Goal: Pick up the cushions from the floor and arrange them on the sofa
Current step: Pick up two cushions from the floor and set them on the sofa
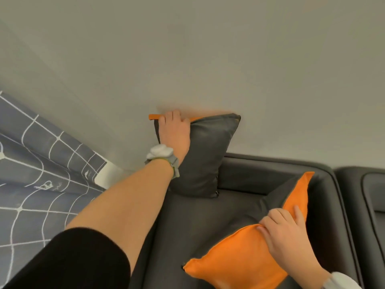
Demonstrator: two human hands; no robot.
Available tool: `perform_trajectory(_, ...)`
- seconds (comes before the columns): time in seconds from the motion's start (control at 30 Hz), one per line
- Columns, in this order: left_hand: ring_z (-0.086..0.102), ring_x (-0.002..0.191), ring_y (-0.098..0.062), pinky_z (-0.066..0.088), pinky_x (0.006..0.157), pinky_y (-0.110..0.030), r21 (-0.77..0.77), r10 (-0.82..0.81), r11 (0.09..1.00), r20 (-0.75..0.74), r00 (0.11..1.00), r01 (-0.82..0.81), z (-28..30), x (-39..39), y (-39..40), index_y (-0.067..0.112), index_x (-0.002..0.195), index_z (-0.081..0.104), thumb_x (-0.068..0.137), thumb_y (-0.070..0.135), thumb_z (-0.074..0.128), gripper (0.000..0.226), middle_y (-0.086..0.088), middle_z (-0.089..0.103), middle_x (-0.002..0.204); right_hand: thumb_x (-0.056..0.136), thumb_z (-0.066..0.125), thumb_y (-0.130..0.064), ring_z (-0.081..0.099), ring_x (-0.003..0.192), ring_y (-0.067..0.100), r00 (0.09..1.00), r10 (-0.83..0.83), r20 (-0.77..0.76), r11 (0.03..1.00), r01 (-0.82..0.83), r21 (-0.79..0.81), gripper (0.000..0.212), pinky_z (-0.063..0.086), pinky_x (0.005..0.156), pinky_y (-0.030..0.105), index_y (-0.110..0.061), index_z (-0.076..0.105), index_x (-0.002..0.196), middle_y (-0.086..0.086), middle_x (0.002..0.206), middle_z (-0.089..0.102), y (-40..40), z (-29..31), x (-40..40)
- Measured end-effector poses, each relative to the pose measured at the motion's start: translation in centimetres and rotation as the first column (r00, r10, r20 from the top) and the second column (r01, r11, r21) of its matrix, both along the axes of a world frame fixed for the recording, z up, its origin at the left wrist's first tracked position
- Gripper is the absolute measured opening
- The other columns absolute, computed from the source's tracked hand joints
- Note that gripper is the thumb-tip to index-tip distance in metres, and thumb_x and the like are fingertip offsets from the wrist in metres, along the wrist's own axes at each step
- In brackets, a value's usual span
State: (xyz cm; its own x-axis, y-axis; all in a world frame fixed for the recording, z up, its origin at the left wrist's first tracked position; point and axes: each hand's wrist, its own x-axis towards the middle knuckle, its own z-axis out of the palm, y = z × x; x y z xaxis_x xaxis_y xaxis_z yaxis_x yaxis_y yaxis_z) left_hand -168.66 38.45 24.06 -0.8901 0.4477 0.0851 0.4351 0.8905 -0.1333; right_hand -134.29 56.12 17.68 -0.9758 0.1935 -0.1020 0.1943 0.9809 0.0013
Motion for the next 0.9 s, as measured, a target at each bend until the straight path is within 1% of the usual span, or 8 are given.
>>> perform_trajectory(0.2,0.058,0.093,-0.039,0.040,0.067,-0.041,0.108,-0.026,0.994,0.123,0.992,0.012,-0.4,2.1,1.2,0.012,0.124,0.063,0.076,0.008,0.067,0.048,-0.016,0.061,0.111,0.094,0.041,-0.042,0.060,0.078,0.033,0.995,-0.005,-0.098,0.999,0.009,0.036,0.033,0.047,0.078,0.052,-0.022,0.060,0.075,0.002,0.080,0.051,7.4,1.0,-1.4)
perform_trajectory(0.4,0.058,0.103,-0.046,0.051,0.085,-0.050,0.169,-0.026,0.986,0.229,0.973,-0.013,-0.8,1.5,1.1,0.008,0.144,0.051,0.080,0.018,0.063,0.067,-0.022,0.059,0.129,0.094,0.048,-0.035,0.055,0.080,0.041,0.947,-0.182,-0.264,0.981,0.192,0.014,0.030,0.047,0.073,0.055,-0.011,0.059,0.079,0.014,0.083,0.052,16.7,3.7,-7.5)
perform_trajectory(0.53,0.054,0.121,-0.047,0.050,0.098,-0.051,0.248,-0.067,0.969,0.343,0.937,-0.021,-0.9,1.9,1.0,0.011,0.158,0.032,0.084,0.016,0.062,0.080,-0.020,0.049,0.150,0.093,0.063,-0.029,0.058,0.090,0.042,0.881,-0.391,-0.267,0.915,0.404,-0.010,0.019,0.048,0.080,0.051,-0.011,0.067,0.090,0.016,0.094,0.059,19.2,6.1,-13.7)
perform_trajectory(0.6,0.050,0.130,-0.044,0.049,0.102,-0.050,0.226,-0.080,0.974,0.410,0.909,-0.016,-0.7,1.9,1.0,0.017,0.161,0.024,0.087,0.019,0.061,0.083,-0.015,0.035,0.163,0.093,0.061,-0.025,0.061,0.103,0.043,0.862,-0.494,-0.116,0.869,0.483,-0.108,0.022,0.049,0.090,0.051,-0.013,0.070,0.109,0.017,0.111,0.064,19.1,6.2,-15.7)
perform_trajectory(0.67,0.045,0.138,-0.043,0.047,0.106,-0.049,0.160,-0.088,0.987,0.456,0.885,0.015,-0.4,2.0,1.1,0.021,0.164,0.018,0.089,0.024,0.060,0.085,-0.012,0.019,0.171,0.095,0.058,-0.031,0.057,0.121,0.041,0.887,-0.452,0.094,0.875,0.462,-0.145,0.041,0.046,0.102,0.052,-0.018,0.061,0.133,0.016,0.131,0.061,18.2,5.5,-16.4)
perform_trajectory(0.73,0.040,0.142,-0.042,0.046,0.109,-0.048,0.105,-0.089,0.993,0.477,0.874,0.044,-0.3,2.0,1.2,0.022,0.165,0.011,0.090,0.030,0.058,0.089,-0.011,0.007,0.174,0.097,0.058,-0.043,0.047,0.136,0.036,0.895,-0.405,0.188,0.898,0.427,-0.101,0.060,0.038,0.111,0.054,-0.019,0.043,0.150,0.012,0.146,0.052,16.7,4.8,-16.0)
perform_trajectory(0.83,0.037,0.146,-0.042,0.044,0.113,-0.050,0.062,-0.079,0.997,0.494,0.866,0.056,-0.4,2.5,1.1,0.023,0.166,0.004,0.090,0.035,0.057,0.093,-0.013,-0.004,0.174,0.098,0.056,-0.044,0.026,0.153,0.034,0.896,-0.423,0.133,0.896,0.436,-0.083,0.078,0.029,0.119,0.057,-0.017,0.020,0.161,0.012,0.164,0.030,14.2,4.5,-14.3)
perform_trajectory(0.9,0.038,0.145,-0.042,0.042,0.114,-0.050,0.073,-0.079,0.996,0.454,0.887,0.052,-0.6,3.4,1.0,0.023,0.166,0.007,0.089,0.035,0.058,0.092,-0.015,-0.004,0.174,0.099,0.056,-0.040,0.021,0.155,0.035,0.903,-0.415,0.110,0.902,0.424,-0.075,0.078,0.026,0.121,0.057,-0.018,0.015,0.162,0.013,0.168,0.021,12.9,4.8,-12.5)
